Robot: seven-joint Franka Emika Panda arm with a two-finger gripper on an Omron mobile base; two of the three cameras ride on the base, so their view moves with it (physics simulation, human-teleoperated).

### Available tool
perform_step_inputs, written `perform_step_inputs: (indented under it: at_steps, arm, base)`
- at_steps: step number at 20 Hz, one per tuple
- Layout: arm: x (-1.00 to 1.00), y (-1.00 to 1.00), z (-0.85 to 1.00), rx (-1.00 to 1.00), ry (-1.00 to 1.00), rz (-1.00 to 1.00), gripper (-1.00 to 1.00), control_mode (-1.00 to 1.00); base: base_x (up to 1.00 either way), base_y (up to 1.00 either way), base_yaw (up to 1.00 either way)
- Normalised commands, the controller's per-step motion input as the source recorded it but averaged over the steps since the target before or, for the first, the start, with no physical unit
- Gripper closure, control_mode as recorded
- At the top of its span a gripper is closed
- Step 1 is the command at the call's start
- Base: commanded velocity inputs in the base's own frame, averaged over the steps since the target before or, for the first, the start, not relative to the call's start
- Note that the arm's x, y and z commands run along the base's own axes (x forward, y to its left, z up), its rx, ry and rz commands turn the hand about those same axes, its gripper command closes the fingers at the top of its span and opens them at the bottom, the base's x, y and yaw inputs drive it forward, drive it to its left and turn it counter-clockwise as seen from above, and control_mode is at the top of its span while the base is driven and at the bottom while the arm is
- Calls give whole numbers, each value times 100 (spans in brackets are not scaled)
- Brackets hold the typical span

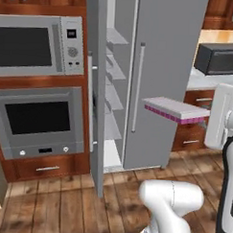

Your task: The ice cube tray has been filled with water. Take the tray and place it in the freezer to make ice. Close the freezer door after placing the tray.

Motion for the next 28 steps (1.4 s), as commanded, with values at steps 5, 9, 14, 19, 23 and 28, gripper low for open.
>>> perform_step_inputs:
  at_steps: [5,9,14,19,23,28]
  arm:
    - [0,0,0,0,0,0,100,100]
    - [0,0,0,0,0,0,100,100]
    - [0,0,0,0,0,0,100,100]
    - [0,0,0,0,0,0,100,100]
    - [0,0,0,0,0,0,100,100]
    - [0,0,0,0,0,0,100,100]
  base:
    - [79,-28,19]
    - [44,-12,25]
    - [31,-37,26]
    - [18,-57,23]
    - [42,-52,21]
    - [68,-30,17]
